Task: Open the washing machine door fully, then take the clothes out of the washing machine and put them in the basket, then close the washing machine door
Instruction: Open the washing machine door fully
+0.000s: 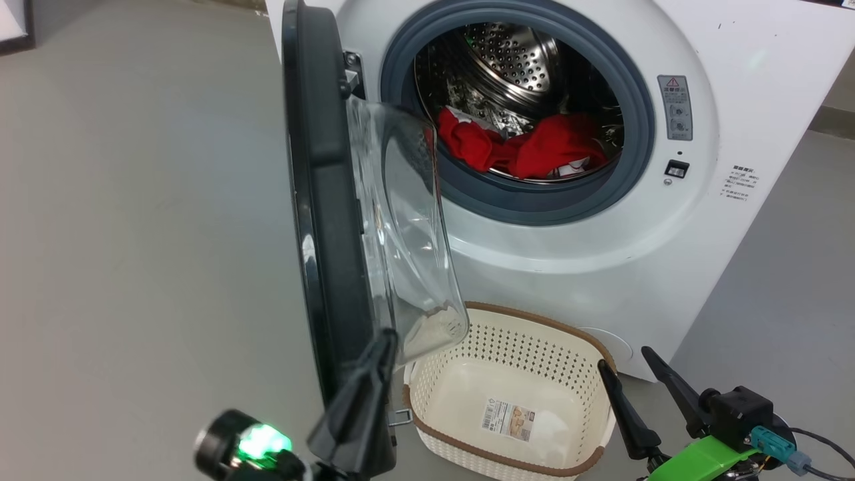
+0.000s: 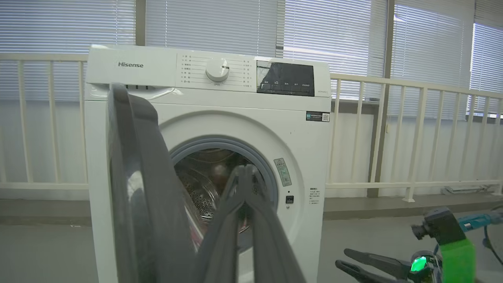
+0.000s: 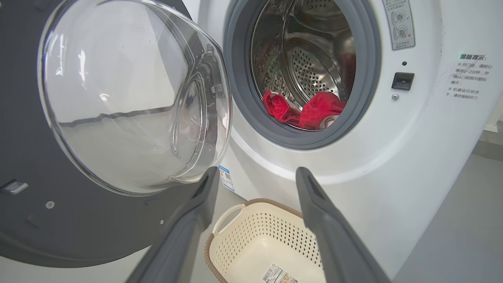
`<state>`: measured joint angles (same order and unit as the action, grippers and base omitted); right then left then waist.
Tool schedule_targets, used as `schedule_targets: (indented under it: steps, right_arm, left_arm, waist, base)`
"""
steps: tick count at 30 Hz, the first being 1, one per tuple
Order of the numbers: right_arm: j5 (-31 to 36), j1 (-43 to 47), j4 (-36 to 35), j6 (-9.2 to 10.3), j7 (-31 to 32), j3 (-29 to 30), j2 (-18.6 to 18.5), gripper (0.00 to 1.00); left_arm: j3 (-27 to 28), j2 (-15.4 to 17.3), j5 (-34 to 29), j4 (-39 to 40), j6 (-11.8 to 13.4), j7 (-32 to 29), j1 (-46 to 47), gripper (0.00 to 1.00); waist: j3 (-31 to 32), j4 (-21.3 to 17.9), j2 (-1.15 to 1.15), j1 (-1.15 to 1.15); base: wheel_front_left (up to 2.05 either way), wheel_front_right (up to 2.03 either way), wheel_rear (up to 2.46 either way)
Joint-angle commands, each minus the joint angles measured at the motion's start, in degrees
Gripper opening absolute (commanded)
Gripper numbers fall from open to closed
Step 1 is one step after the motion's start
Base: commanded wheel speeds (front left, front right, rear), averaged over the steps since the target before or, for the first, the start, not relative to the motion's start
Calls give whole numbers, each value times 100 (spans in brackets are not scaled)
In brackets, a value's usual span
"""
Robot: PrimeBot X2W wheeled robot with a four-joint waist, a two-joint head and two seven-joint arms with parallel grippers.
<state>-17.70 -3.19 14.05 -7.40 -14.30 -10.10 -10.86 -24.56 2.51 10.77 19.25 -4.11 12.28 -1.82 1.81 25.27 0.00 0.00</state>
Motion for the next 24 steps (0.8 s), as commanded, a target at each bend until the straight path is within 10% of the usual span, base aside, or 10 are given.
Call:
schedule_targets:
  steps: [1,24]
  right_arm:
    - [42,-14,-137,-9,-70,-88,-37,100]
    - [52,-38,-146,-9,-70,-166,-44,100]
  left_arm:
    - [41,39,159,52,-66,-49,67,0]
    - [-405,38,1264,-1815,166,-360,85,0]
  waist:
    - [0,3,0,0]
    - [-33,-48,0,0]
  base:
    - [0,0,0]
    - [0,0,0]
